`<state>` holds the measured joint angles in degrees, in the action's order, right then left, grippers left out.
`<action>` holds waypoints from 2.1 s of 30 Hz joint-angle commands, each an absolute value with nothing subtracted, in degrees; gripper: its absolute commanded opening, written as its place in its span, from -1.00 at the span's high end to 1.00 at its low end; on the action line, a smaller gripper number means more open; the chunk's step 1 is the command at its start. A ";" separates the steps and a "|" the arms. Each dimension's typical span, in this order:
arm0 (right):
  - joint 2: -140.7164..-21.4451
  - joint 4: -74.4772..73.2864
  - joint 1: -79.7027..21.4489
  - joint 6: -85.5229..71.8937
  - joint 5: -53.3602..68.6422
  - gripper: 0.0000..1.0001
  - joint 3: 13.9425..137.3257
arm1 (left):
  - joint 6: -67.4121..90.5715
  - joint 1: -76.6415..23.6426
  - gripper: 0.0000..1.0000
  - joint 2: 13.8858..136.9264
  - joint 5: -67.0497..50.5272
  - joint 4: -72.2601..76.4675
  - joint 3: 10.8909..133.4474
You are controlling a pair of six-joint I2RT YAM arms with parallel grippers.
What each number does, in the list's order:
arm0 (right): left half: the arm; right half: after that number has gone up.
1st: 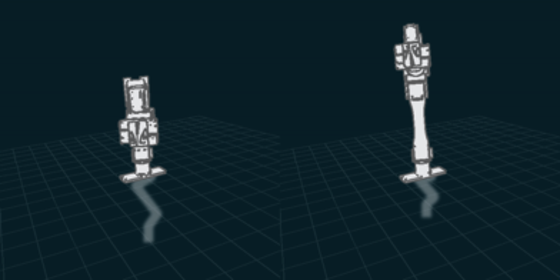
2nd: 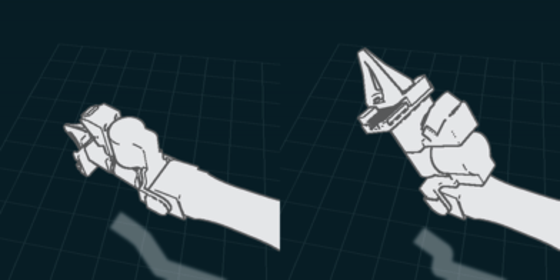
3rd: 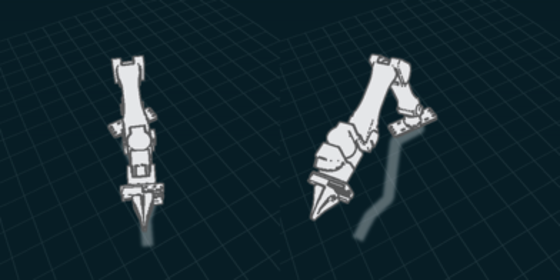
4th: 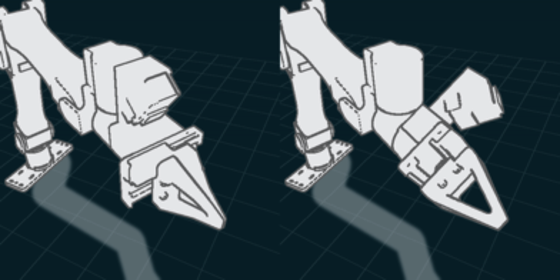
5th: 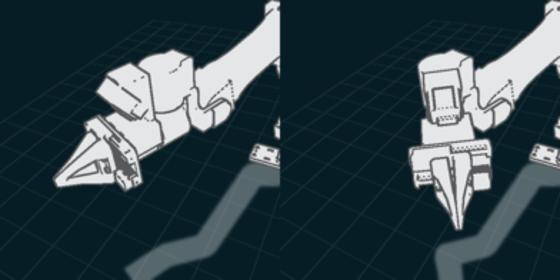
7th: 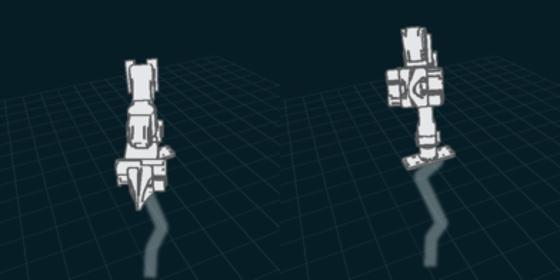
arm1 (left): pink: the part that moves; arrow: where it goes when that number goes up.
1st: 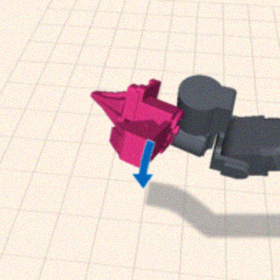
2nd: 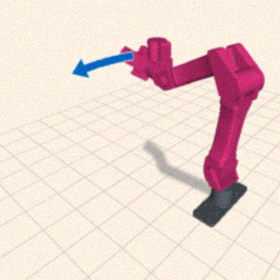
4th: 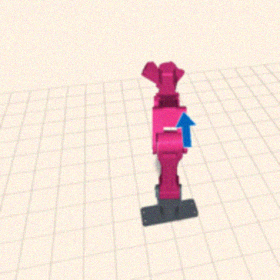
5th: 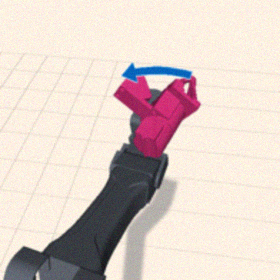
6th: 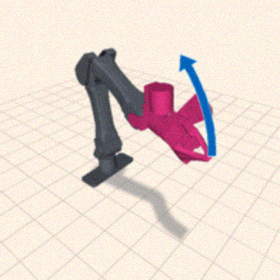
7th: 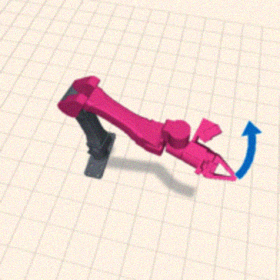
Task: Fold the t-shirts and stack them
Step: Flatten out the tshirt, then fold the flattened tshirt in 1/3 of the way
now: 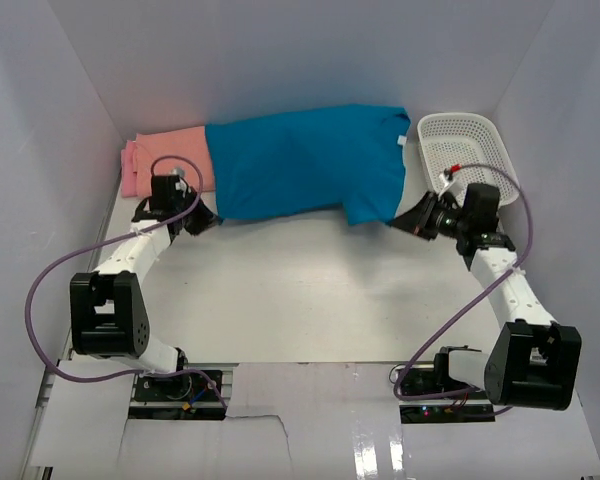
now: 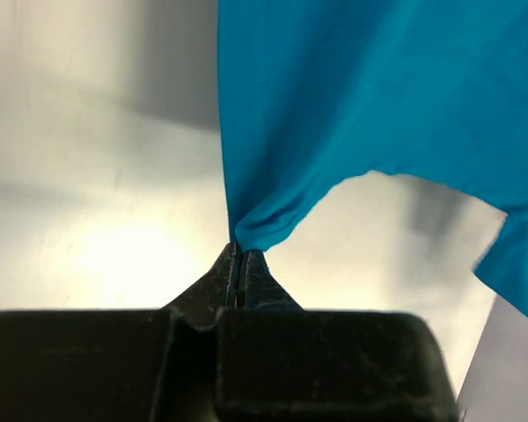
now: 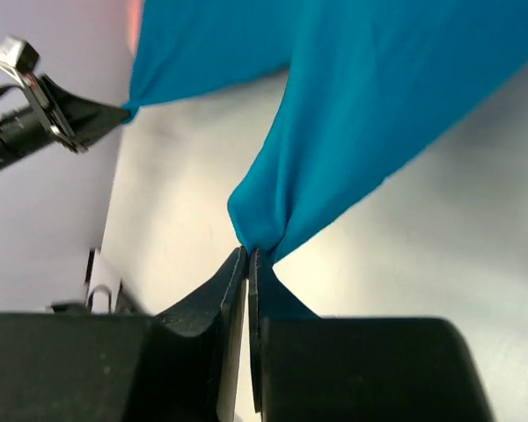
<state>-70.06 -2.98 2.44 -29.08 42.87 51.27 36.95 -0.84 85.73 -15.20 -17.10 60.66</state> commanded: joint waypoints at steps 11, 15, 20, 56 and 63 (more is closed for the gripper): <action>-48.02 -34.68 0.09 -15.83 33.59 0.85 35.33 | 26.12 -0.97 1.00 70.24 -16.37 -33.03 50.88; -41.06 -40.06 0.09 -16.43 31.65 0.85 32.80 | 25.40 -0.97 1.00 67.51 -17.13 -37.69 51.16; -37.01 -41.65 0.09 -17.84 28.48 0.85 32.07 | 27.33 -0.88 1.00 65.04 -20.30 -39.55 48.08; -61.16 -29.53 0.09 -15.73 24.00 0.85 50.97 | 29.18 -0.18 1.00 87.97 -3.69 -38.50 62.04; -66.17 -28.04 0.09 -15.64 23.29 0.85 56.07 | 29.71 -0.09 1.00 89.74 -2.99 -38.58 65.48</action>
<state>-65.04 -30.39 0.23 -16.71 24.08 53.04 29.04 -0.49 90.21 -4.29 -39.44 62.78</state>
